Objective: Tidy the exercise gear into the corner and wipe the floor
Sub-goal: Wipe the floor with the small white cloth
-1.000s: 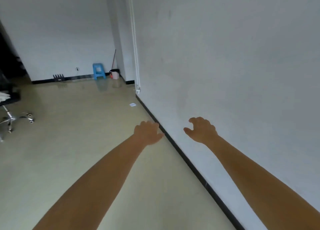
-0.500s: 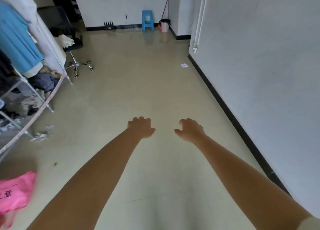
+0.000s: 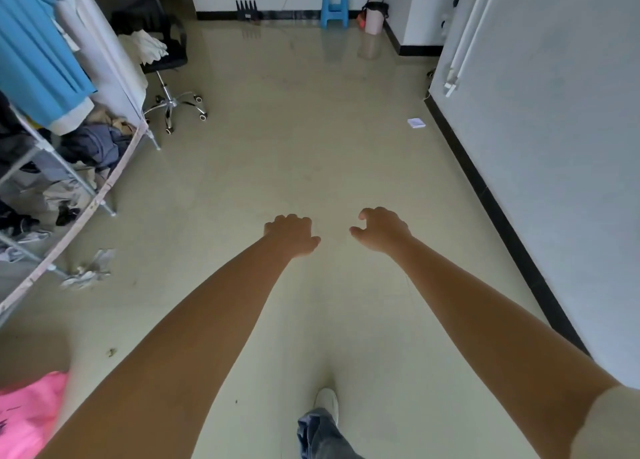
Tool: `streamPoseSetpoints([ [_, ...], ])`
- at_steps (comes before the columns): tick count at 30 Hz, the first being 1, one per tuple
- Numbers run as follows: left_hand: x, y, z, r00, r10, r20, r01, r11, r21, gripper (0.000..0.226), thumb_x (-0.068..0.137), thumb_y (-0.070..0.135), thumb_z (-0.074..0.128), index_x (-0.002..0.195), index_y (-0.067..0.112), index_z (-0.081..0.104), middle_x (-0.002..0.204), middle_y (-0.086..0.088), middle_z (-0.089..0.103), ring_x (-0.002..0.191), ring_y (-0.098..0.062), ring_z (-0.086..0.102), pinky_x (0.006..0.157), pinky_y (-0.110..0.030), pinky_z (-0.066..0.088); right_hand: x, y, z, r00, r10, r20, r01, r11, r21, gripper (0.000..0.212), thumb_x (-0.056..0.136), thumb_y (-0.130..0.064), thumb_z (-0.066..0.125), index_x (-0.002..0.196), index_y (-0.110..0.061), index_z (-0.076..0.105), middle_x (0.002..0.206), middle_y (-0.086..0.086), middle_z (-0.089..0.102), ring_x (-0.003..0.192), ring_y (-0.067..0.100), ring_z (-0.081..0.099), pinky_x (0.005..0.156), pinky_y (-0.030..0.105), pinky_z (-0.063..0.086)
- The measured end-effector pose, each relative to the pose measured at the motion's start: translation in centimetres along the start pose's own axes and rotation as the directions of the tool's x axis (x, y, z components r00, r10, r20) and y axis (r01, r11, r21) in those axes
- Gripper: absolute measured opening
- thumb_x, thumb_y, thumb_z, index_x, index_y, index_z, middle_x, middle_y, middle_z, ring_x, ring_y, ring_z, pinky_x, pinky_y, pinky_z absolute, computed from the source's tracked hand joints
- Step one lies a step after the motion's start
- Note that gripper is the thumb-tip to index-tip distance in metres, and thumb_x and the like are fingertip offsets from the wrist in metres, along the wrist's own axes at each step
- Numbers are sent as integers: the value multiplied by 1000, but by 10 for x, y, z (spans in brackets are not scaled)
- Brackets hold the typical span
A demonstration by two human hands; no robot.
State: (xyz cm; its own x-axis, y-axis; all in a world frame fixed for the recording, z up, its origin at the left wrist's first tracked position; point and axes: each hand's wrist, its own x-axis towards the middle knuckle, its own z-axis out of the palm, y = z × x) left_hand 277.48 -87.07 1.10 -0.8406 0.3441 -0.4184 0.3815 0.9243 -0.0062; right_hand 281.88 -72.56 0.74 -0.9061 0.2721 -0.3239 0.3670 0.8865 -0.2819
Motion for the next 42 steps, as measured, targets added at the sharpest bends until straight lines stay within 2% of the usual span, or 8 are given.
streamPoseSetpoints([
  [7, 153, -40, -71, 999, 1, 53, -1, 1000, -4, 48, 99, 40, 34, 139, 14, 39, 140, -9, 44, 132, -29, 39, 104, -38, 36, 161, -40, -48, 998, 9, 57, -8, 1000, -13, 46, 95, -34, 43, 136, -13, 44, 139, 9, 46, 131, 28, 40, 104, 38, 35],
  [12, 284, -72, -121, 998, 29, 53, -30, 1000, 10, 49, 99, 40, 33, 140, 14, 37, 142, -10, 42, 134, -29, 37, 105, -38, 34, 296, -62, -81, 999, 34, 40, -34, 999, -12, 47, 95, -34, 43, 137, -14, 43, 140, 9, 45, 132, 28, 39, 104, 38, 35],
  [21, 534, -109, -229, 989, 110, 97, -111, 994, 1, 47, 99, 39, 33, 137, 12, 41, 140, -11, 44, 131, -30, 40, 104, -38, 35, 535, -82, -155, 979, 196, 47, -198, 979, 48, 45, 95, -34, 44, 136, -14, 45, 140, 8, 47, 132, 26, 40, 107, 39, 34],
  [28, 718, -83, -304, 963, 227, 144, -239, 968, 75, 49, 99, 39, 34, 140, 13, 39, 142, -11, 42, 132, -30, 39, 105, -39, 35, 703, -49, -207, 941, 333, 60, -338, 933, 123, 46, 95, -34, 44, 136, -14, 45, 141, 8, 46, 132, 26, 40, 108, 39, 35],
  [36, 948, -19, -405, 937, 322, 133, -341, 927, 155, 48, 99, 38, 34, 140, 13, 39, 143, -11, 42, 133, -30, 38, 107, -40, 34, 918, 11, -279, 907, 417, 60, -419, 882, 216, 45, 95, -34, 44, 135, -13, 46, 141, 8, 47, 131, 25, 42, 108, 37, 37],
  [42, 1094, -3, -486, 928, 357, 109, -373, 899, 228, 48, 99, 39, 32, 140, 13, 38, 142, -12, 43, 132, -30, 40, 107, -41, 33, 1062, 28, -348, 897, 442, 21, -434, 868, 240, 44, 95, -31, 43, 136, -14, 45, 141, 8, 45, 131, 25, 42, 107, 37, 36],
])
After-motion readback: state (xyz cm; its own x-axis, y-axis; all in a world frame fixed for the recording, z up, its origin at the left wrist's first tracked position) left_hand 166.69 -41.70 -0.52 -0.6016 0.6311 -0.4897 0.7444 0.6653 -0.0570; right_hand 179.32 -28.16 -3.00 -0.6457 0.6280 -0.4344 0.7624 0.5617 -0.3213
